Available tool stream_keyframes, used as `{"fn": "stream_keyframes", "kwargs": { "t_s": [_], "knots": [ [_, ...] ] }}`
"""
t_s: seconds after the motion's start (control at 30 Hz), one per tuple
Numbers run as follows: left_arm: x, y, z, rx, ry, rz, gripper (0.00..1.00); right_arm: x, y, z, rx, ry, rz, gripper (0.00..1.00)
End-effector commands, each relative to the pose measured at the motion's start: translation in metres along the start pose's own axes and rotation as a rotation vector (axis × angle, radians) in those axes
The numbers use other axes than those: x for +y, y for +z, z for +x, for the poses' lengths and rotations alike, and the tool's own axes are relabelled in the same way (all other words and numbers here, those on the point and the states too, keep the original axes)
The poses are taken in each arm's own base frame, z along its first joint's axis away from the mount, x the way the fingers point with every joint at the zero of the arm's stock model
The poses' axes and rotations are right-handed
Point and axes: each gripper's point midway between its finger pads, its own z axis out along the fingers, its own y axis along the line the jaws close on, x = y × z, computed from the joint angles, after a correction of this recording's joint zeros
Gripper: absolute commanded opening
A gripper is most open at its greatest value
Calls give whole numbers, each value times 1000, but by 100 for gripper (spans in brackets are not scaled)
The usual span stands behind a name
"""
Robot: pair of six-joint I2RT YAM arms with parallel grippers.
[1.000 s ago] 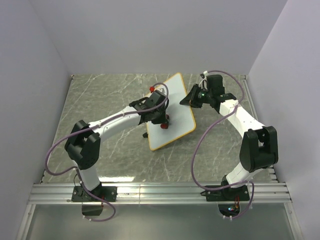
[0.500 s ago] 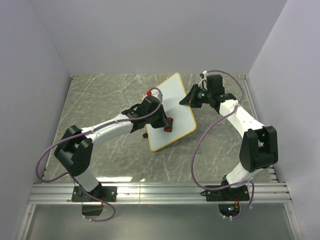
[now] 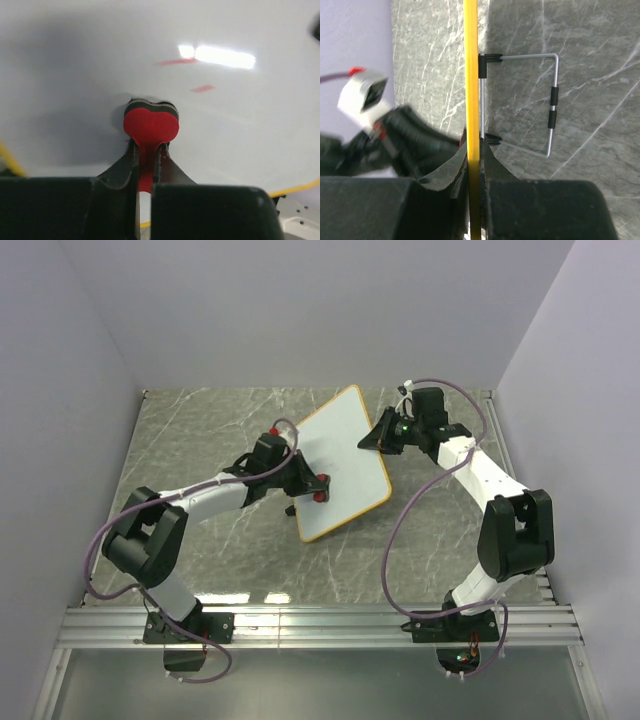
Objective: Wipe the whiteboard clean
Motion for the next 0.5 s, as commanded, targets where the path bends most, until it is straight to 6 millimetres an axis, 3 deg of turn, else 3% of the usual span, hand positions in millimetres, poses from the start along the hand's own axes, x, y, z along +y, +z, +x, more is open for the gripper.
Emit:
{"fn": "stream_keyframes", "kwargs": {
  "t_s": [0.0,0.2,0.3,0.33,0.4,0.43,0.47],
  "knots": [
    [74,6,22,78,-83,-166,0,31,4,8,45,-73,-77,0],
    [72,9,8,76,-69,-159,0,33,4,7,45,-77,-80,0],
    [54,11,-3,80,-62,-123,0,32,4,6,42,-77,-82,0],
    [36,12,-16,65,-45,-83,0,31,4,8,48,-76,-83,0],
    [19,13,-24,68,-24,-70,0,30,4,10,49,-73,-86,0],
    [-7,13,-42,39,13,-28,0,29,5,11,51,-69,-84,0],
    [-21,15,-45,44,30,-11,0,27,6,14,55,-64,-81,0]
  ]
}}
